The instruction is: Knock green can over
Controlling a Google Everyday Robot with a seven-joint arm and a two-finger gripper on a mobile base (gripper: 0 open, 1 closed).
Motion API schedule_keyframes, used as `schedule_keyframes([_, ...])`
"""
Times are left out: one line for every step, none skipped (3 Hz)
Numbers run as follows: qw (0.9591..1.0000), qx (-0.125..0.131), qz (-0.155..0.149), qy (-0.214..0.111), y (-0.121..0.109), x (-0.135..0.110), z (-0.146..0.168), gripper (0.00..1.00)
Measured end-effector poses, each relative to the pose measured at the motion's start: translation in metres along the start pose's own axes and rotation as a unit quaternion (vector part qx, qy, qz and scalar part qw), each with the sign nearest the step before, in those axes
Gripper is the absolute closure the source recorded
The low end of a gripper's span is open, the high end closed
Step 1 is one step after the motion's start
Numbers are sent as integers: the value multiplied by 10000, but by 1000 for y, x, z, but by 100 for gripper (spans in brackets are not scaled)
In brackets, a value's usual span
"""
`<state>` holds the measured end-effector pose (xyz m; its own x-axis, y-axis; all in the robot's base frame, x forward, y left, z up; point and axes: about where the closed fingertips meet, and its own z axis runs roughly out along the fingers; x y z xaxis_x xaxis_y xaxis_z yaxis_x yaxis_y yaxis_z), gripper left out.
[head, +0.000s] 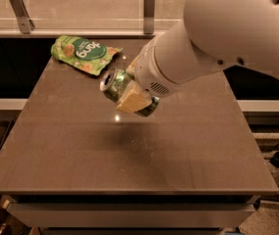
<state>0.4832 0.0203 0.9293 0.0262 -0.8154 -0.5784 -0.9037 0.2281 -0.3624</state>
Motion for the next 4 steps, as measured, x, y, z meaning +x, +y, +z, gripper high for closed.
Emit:
schedule_keyframes([9985, 45, -219, 492, 11, 8, -7, 100])
schedule_keyframes([9954, 51, -391, 869, 21, 16, -10, 100])
schedule_keyframes([9911, -69, -530, 1222, 29, 23, -9, 100])
schedule_keyframes([9857, -261, -660, 1530, 31, 27, -2, 100])
